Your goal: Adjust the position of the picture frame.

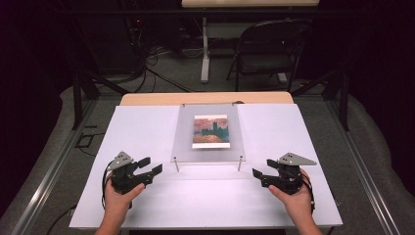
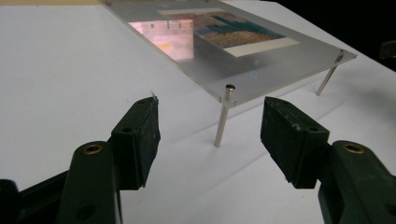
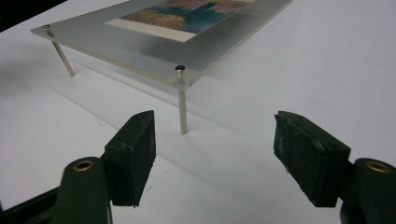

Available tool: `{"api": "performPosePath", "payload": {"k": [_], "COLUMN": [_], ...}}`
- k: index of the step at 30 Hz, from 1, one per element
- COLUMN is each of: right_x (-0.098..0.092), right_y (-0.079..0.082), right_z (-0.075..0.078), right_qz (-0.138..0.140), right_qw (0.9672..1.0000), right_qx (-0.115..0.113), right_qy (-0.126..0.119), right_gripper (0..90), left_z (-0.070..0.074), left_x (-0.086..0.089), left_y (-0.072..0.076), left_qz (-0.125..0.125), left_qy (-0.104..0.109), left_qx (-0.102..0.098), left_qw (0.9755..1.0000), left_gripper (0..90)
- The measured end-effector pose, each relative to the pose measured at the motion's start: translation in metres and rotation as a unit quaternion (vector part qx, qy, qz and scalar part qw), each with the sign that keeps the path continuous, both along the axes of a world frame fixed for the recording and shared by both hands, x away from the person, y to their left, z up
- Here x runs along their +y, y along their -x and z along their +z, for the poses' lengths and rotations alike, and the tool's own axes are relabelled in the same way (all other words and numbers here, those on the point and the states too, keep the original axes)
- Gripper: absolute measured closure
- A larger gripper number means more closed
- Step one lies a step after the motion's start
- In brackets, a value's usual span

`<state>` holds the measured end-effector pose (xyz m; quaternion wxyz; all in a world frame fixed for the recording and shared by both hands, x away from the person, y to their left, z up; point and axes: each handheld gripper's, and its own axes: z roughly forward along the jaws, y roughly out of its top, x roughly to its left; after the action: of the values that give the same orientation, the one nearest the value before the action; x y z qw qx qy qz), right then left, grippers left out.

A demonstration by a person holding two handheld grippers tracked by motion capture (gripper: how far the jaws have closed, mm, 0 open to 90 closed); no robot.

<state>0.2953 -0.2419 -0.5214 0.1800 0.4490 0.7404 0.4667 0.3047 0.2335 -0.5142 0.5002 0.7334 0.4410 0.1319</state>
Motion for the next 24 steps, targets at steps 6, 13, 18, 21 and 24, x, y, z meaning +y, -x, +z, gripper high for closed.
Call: {"api": "performPosePath", "payload": {"k": [6,13,18,21,24], "right_x": [-0.004,-0.009,-0.009,-0.008,-0.007], "right_y": [-0.004,-0.025,-0.047,-0.061,-0.076], "right_z": [0.008,0.012,0.015,0.018,0.022], "right_qz": [-0.006,-0.014,-0.012,-0.013,-0.015], "right_qw": [1.0000,0.9998,0.9993,0.9990,0.9984], "right_qx": [0.000,0.012,0.036,0.042,0.053], "right_qy": [-0.006,0.011,-0.004,-0.002,-0.010], "right_gripper": [32.1,31.8,30.2,29.8,29.5], "left_z": [0.006,0.008,0.014,0.020,0.027], "left_x": [0.005,0.010,0.005,0.000,-0.007], "left_y": [-0.013,-0.041,-0.066,-0.077,-0.090], "left_qz": [0.014,0.036,0.036,0.037,0.038], "left_qy": [-0.011,0.003,0.002,-0.013,-0.022], "left_qx": [-0.001,0.030,0.048,0.047,0.045], "left_qw": [0.9998,0.9989,0.9982,0.9981,0.9980], "left_gripper": [34.0,34.3,34.5,34.5,34.4]}}
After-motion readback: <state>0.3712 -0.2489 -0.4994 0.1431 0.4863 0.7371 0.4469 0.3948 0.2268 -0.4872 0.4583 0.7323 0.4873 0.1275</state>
